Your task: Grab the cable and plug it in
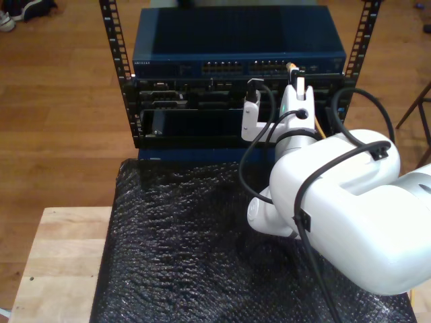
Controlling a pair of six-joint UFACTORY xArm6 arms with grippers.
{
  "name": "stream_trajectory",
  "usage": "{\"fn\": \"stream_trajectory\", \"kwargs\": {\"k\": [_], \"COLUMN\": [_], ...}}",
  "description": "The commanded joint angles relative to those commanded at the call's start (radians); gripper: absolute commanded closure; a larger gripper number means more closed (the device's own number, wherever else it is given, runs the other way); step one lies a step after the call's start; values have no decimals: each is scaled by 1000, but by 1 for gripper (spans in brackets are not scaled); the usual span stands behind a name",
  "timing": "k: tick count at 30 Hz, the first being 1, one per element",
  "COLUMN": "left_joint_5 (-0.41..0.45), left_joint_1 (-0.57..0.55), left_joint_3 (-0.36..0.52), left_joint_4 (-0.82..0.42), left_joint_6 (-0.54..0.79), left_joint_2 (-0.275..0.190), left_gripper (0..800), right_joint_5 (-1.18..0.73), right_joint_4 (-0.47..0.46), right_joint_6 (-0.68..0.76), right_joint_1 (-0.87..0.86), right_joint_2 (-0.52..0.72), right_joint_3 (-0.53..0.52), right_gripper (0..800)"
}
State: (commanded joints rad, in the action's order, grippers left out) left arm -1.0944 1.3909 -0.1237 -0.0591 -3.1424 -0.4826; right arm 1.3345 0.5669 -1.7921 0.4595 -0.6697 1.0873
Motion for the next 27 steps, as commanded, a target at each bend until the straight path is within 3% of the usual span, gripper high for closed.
{"fn": "stream_trajectory", "kwargs": {"k": [27], "left_joint_5": [0], "left_joint_1": [0], "left_joint_3": [0], "left_joint_4": [0], "left_joint_6": [0], "left_joint_2": [-2], "left_gripper": [0], "right_joint_5": [-5], "right_joint_4": [0], "right_joint_6": [0], "right_joint_1": [-3], "right_joint_2": [-41], "right_joint_3": [55], "right_gripper": [800]}}
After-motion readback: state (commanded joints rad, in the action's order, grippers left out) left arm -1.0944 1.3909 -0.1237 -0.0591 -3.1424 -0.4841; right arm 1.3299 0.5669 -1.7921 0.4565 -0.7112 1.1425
